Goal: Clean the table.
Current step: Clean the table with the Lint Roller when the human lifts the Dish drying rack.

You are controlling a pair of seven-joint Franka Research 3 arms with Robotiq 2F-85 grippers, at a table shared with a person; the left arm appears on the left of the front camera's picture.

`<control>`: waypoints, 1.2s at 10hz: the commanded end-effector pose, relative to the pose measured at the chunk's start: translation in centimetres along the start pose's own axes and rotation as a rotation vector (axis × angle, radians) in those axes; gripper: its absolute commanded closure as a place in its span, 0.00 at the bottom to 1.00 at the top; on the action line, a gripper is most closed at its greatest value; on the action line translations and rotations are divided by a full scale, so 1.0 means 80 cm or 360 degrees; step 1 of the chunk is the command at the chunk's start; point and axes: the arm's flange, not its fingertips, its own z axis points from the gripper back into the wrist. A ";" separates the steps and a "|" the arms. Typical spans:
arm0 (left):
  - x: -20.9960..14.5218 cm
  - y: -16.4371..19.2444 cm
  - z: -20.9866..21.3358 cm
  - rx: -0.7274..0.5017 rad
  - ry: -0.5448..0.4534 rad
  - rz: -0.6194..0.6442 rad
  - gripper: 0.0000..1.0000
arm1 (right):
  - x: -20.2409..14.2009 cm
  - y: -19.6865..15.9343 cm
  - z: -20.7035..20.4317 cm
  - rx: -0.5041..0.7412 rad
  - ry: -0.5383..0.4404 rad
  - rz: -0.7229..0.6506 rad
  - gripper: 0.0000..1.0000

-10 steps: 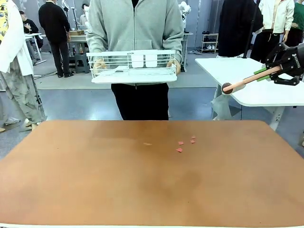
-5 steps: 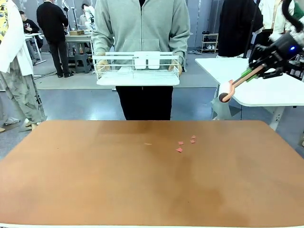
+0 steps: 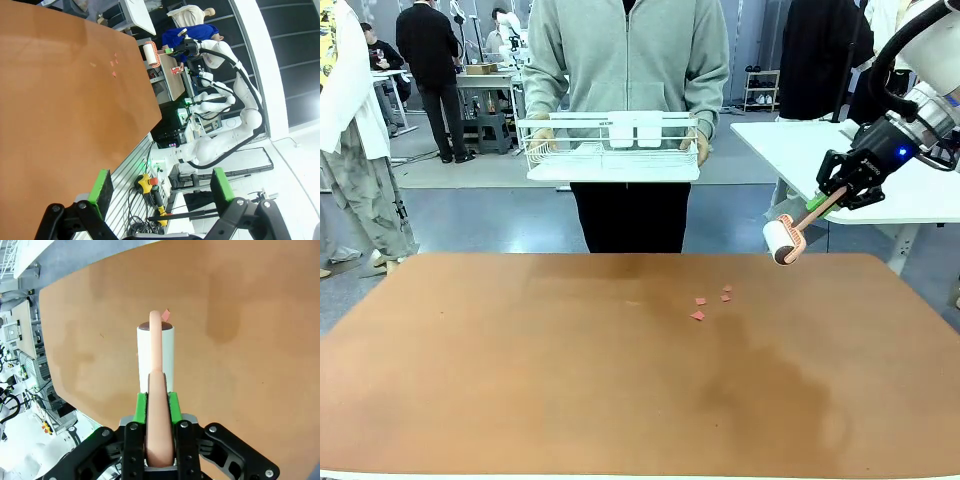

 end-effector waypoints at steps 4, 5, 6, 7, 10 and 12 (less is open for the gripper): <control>-0.005 -0.005 0.003 -0.0009 -0.0001 -0.0018 0.00 | -0.002 0.009 0.011 0.0003 -0.0037 0.0008 0.79; -0.005 -0.005 0.003 -0.0009 -0.0001 -0.0018 0.00 | -0.002 0.009 0.011 0.0003 -0.0037 0.0008 0.79; -0.005 -0.005 0.003 -0.0009 -0.0001 -0.0018 0.00 | 0.001 0.005 0.009 0.0000 -0.0022 0.0011 0.79; -0.005 -0.005 0.003 -0.0009 -0.0001 -0.0018 0.00 | 0.009 -0.012 -0.013 0.0096 0.0014 0.0016 0.79; -0.005 -0.005 0.003 -0.0009 -0.0001 -0.0018 0.00 | 0.011 -0.034 -0.062 0.0119 0.0092 0.0008 0.79; -0.005 -0.005 0.003 -0.0009 -0.0001 -0.0018 0.00 | 0.011 -0.047 -0.085 0.0144 0.0116 -0.0002 0.79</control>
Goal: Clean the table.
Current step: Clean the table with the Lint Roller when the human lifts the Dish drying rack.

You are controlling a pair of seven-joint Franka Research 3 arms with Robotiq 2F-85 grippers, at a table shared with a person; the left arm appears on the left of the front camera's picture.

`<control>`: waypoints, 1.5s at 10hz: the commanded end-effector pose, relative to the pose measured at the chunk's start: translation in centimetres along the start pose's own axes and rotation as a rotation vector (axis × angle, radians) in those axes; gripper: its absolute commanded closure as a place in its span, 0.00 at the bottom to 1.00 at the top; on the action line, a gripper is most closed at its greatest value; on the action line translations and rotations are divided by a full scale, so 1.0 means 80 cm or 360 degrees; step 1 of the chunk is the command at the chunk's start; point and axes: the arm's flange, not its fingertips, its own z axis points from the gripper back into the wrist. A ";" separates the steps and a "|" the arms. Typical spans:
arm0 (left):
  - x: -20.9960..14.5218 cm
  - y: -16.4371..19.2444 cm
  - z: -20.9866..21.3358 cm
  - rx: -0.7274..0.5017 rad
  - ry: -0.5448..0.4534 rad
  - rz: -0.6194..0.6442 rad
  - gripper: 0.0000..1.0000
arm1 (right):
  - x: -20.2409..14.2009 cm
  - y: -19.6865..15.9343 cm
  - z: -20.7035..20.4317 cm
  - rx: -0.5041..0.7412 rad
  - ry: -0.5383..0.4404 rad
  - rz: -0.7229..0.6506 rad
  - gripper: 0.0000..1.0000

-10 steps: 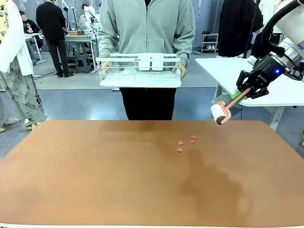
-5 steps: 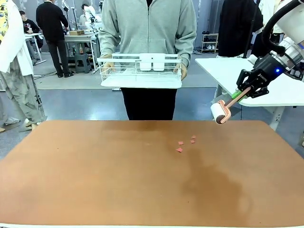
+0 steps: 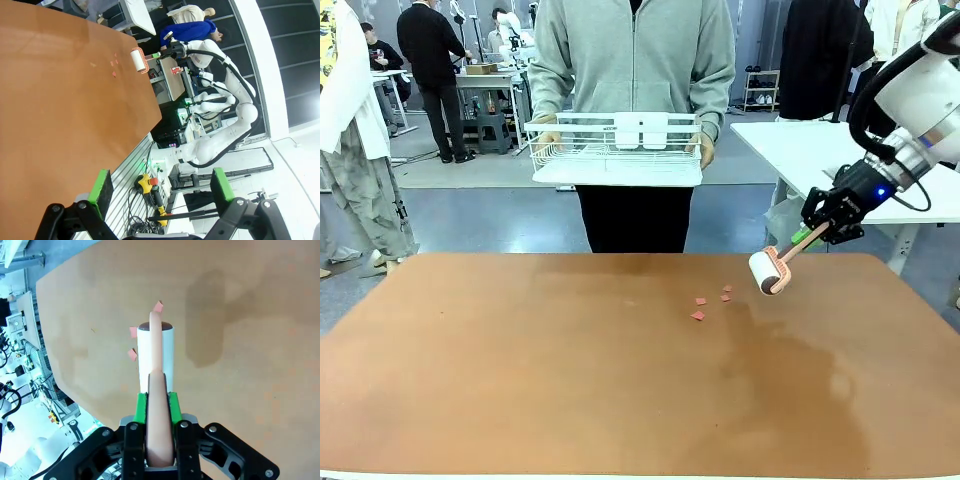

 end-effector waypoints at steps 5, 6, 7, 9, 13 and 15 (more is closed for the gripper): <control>-0.004 -0.005 0.003 -0.0009 0.0000 -0.0018 0.00 | 0.019 -0.022 -0.049 0.0075 -0.0053 0.0105 0.79; -0.004 -0.005 0.003 -0.0009 0.0000 -0.0018 0.00 | 0.020 -0.024 -0.053 0.0066 -0.0045 0.0089 0.79; -0.004 -0.005 0.003 -0.0009 0.0000 -0.0018 0.00 | 0.021 -0.027 -0.055 0.0077 -0.0047 0.0073 0.79; -0.004 -0.005 0.003 -0.0009 0.0000 -0.0018 0.00 | 0.020 -0.033 -0.060 0.0104 -0.0036 0.0091 0.79; -0.004 -0.005 0.003 -0.0009 0.0000 -0.0018 0.00 | 0.010 -0.049 -0.093 0.0103 -0.0032 0.0126 0.79; -0.004 -0.005 0.003 -0.0009 0.0000 -0.0018 0.00 | 0.009 -0.056 -0.108 0.0086 -0.0050 0.0121 0.79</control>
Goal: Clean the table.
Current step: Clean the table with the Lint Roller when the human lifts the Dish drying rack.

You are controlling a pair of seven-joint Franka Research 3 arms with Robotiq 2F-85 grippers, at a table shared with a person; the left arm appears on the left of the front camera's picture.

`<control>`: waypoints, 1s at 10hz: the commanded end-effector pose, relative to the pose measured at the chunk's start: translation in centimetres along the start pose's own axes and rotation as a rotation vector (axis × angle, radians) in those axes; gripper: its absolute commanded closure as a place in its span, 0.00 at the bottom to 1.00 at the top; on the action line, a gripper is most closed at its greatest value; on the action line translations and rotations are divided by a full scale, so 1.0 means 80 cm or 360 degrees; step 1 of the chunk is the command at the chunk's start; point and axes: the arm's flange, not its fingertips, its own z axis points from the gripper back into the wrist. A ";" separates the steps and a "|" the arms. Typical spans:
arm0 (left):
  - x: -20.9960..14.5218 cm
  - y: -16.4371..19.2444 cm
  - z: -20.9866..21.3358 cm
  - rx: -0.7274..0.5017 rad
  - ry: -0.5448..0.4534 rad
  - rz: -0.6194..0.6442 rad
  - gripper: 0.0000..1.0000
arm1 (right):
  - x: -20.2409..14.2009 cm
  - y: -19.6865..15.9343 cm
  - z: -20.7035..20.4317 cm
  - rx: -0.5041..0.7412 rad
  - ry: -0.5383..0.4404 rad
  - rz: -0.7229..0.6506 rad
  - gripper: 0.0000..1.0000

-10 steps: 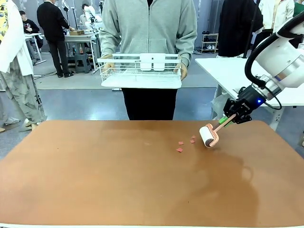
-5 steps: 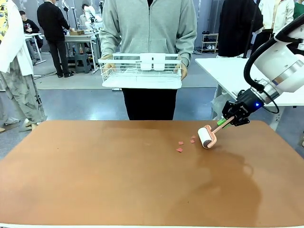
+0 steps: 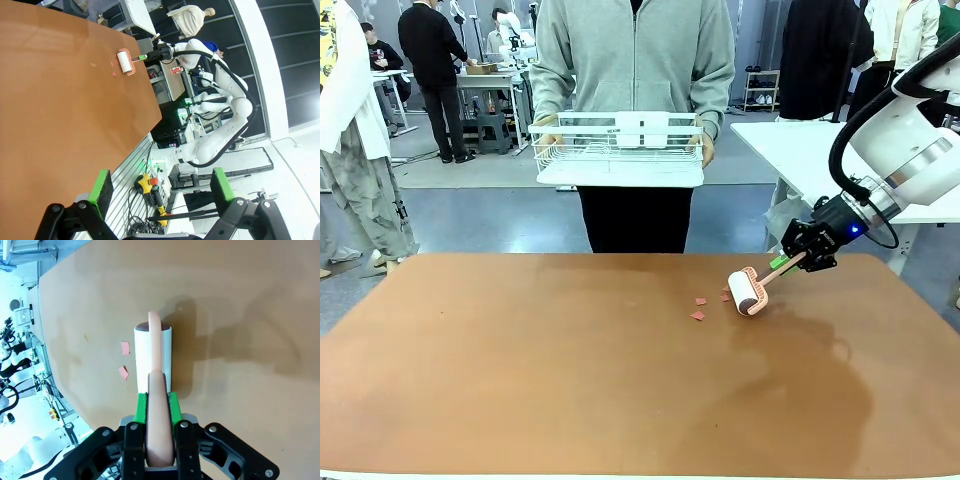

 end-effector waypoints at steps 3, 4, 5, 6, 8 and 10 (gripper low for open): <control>-0.004 -0.005 0.003 -0.0010 0.0000 -0.0018 0.00 | -0.012 -0.006 -0.054 -0.0044 -0.0004 0.0062 0.79; -0.004 -0.005 0.003 -0.0010 0.0000 -0.0018 0.00 | -0.012 -0.001 -0.073 -0.0033 0.0020 0.0043 0.79; -0.004 -0.005 0.003 -0.0010 0.0000 -0.0018 0.00 | -0.011 0.002 -0.088 -0.0044 0.0046 0.0017 0.79; -0.004 -0.005 0.003 -0.0010 0.0000 -0.0018 0.00 | -0.010 0.007 -0.104 -0.0050 0.0071 -0.0018 0.79; -0.004 -0.005 0.003 -0.0010 0.0000 -0.0018 0.00 | -0.012 0.020 -0.138 -0.0078 0.0086 -0.0040 0.79; -0.004 -0.005 0.003 -0.0010 0.0000 -0.0018 0.00 | -0.016 0.036 -0.172 -0.0113 0.0104 -0.0021 0.79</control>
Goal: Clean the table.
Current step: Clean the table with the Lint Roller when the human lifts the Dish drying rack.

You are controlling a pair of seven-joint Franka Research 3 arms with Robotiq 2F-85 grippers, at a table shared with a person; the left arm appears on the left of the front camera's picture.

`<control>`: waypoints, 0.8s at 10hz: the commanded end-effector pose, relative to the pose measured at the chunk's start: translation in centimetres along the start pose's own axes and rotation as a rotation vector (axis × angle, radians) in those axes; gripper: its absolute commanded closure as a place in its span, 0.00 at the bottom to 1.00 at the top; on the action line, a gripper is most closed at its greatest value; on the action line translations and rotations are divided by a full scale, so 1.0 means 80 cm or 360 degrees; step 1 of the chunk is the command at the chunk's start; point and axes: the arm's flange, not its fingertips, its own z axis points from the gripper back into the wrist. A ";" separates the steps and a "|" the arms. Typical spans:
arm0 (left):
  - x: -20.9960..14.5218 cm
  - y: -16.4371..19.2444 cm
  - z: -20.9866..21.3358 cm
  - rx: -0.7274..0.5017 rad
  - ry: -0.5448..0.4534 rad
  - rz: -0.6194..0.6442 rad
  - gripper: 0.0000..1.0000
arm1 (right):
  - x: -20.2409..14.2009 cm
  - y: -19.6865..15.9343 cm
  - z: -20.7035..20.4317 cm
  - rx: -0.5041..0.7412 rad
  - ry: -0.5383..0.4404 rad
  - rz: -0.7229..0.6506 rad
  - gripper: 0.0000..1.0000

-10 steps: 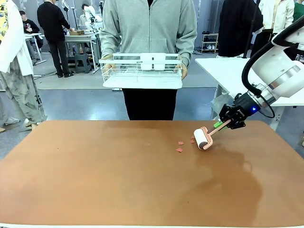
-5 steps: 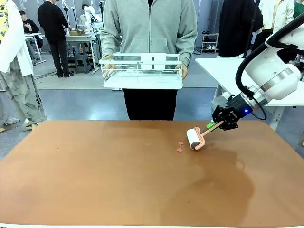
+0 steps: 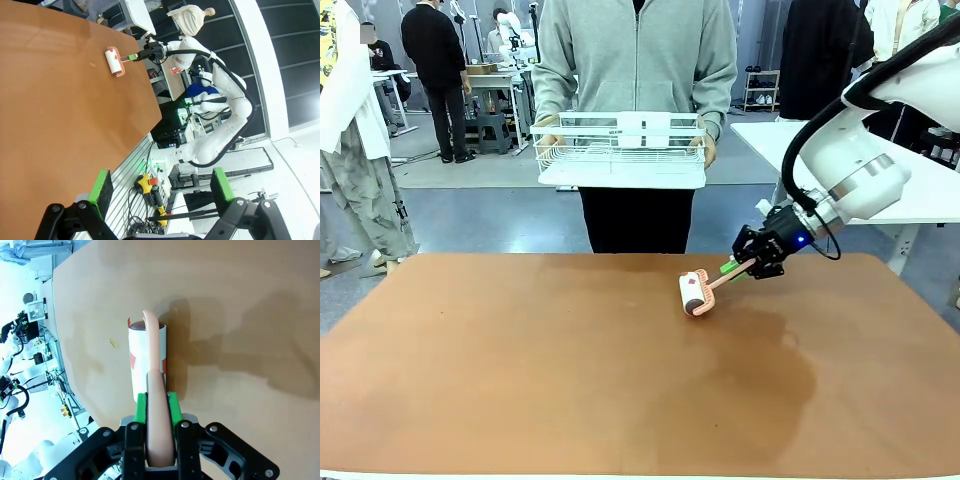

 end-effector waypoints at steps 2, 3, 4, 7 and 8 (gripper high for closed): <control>-0.005 -0.005 0.003 -0.0009 -0.0001 -0.0018 0.00 | -0.017 -0.023 -0.090 -0.0254 0.0112 0.0016 0.79; -0.005 -0.005 0.003 -0.0009 -0.0001 -0.0018 0.00 | -0.018 -0.013 -0.100 -0.0236 0.0094 0.0014 0.79; -0.005 -0.005 0.003 -0.0009 -0.0001 -0.0018 0.00 | -0.020 -0.003 -0.109 -0.0224 0.0078 0.0022 0.79; -0.005 -0.005 0.003 -0.0009 -0.0001 -0.0018 0.00 | -0.023 0.016 -0.099 -0.0185 0.0021 0.0046 0.79; -0.005 -0.005 0.003 -0.0009 -0.0001 -0.0018 0.00 | -0.020 0.014 -0.092 -0.0166 0.0020 0.0030 0.79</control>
